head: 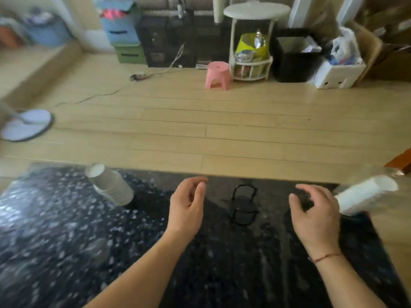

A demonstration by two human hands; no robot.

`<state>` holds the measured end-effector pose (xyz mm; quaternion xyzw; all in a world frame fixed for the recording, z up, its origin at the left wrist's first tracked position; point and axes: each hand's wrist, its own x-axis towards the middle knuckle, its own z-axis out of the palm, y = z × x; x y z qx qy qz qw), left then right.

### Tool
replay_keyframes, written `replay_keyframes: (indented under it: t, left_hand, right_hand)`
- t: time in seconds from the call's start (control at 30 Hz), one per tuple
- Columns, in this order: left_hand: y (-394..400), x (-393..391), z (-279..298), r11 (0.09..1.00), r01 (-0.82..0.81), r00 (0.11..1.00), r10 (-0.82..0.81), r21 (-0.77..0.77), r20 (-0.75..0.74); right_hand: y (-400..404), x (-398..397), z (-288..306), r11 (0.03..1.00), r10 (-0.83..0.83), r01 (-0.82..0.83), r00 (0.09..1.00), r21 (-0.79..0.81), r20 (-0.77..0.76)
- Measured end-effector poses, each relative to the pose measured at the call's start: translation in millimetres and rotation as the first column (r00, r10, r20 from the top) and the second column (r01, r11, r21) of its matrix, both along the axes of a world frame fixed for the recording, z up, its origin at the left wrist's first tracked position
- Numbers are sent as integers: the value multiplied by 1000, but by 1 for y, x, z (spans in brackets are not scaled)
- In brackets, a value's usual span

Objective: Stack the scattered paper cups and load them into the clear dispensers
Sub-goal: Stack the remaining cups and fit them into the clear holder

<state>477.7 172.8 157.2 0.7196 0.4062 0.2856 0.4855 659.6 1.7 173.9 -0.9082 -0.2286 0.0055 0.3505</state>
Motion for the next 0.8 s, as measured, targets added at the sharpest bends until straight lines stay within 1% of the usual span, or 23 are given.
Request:
replay_keyframes:
  t: [0.1,0.2,0.23,0.3,0.37,0.4,0.47,0.53,0.57,0.6,0.63,0.67,0.8]
  left_hand:
    - [45,-88,-9,997,-80,996,81,20,-41]
    - [90,-168,-15,978,-208,975,210,29,-74]
    - [105,-190,-17,967,-252,963,253,22,-90]
    - [136,-228,-21,940,-339,935,332,-35,-127]
    - [165,-255,-26,897,-412,906,385,-159,-178]
    - [178,-263,-30,872,-433,896,388,-227,-217]
    - [204,-272,-40,829,-437,893,355,-349,-276]
    - [229,-272,-52,755,-405,914,314,-516,-259]
    - [240,-269,-56,695,-378,926,297,-611,-235]
    - [249,-267,-60,636,-345,937,282,-690,-208]
    - [257,-264,-64,597,-311,947,266,-740,-183]
    - [263,-261,-66,580,-279,956,244,-766,-163]
    - [275,-247,-80,543,-192,978,175,-817,-114]
  right_hand:
    - [78,-93,-9,963,265,-261,962,63,-65]
    - [143,-168,-18,880,474,-467,866,83,-161]
    - [162,-188,-20,856,516,-510,831,85,-207]
    - [200,-222,-26,826,546,-560,764,67,-344]
    - [234,-247,-33,814,508,-581,695,19,-509]
    - [251,-256,-36,825,460,-564,662,10,-592]
    - [280,-270,-40,894,321,-447,568,43,-758]
    - [304,-276,-47,954,205,-285,390,94,-898]
    - [315,-277,-52,969,179,-220,311,112,-933]
    - [324,-277,-57,977,168,-171,255,126,-952]
    - [333,-276,-62,982,161,-132,218,134,-963]
    - [341,-275,-68,985,155,-102,192,138,-969]
    - [362,-276,-96,989,144,-46,128,139,-981]
